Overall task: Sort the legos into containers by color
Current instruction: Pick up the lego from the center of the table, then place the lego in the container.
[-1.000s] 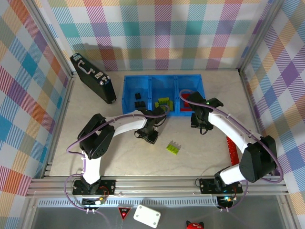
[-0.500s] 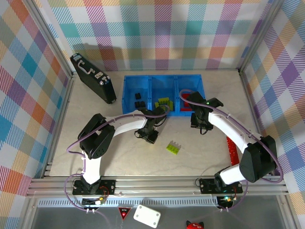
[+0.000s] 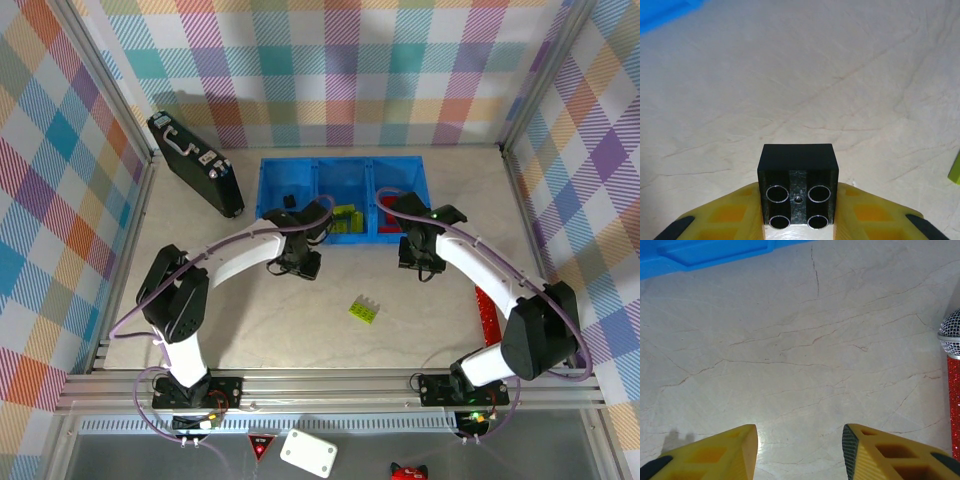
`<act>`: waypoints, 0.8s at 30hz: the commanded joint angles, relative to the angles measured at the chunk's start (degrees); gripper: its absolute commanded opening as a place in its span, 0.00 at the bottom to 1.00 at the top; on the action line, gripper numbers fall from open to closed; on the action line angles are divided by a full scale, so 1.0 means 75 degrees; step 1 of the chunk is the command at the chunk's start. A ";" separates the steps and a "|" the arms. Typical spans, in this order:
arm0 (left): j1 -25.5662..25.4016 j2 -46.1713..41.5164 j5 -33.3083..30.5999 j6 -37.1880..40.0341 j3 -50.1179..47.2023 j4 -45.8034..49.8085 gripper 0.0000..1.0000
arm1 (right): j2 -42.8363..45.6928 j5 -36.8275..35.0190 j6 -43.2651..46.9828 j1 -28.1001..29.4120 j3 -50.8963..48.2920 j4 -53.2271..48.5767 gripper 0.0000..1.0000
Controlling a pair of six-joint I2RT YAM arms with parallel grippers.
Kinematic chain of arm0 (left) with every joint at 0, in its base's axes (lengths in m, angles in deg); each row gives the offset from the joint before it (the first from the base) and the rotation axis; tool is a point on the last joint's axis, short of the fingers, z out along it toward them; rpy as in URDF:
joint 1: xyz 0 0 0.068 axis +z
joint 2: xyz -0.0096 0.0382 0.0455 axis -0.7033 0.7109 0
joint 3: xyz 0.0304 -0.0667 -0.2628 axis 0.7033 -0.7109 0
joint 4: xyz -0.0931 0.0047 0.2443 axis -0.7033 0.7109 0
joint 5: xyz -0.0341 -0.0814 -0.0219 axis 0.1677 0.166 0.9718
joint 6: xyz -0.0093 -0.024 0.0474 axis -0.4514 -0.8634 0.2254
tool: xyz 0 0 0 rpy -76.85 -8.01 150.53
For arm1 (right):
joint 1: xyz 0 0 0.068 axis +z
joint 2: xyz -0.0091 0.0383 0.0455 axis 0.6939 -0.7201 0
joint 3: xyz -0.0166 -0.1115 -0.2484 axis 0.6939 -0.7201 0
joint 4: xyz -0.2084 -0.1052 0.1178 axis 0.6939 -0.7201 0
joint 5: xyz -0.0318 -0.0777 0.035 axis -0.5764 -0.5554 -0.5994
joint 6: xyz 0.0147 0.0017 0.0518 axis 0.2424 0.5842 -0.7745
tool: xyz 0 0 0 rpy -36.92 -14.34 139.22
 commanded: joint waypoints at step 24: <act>0.2006 0.1707 -0.0997 0.0659 0.3210 0.0247 0.32 | 0.0560 -0.0094 -0.0049 -0.0058 -0.0208 -0.0198 0.50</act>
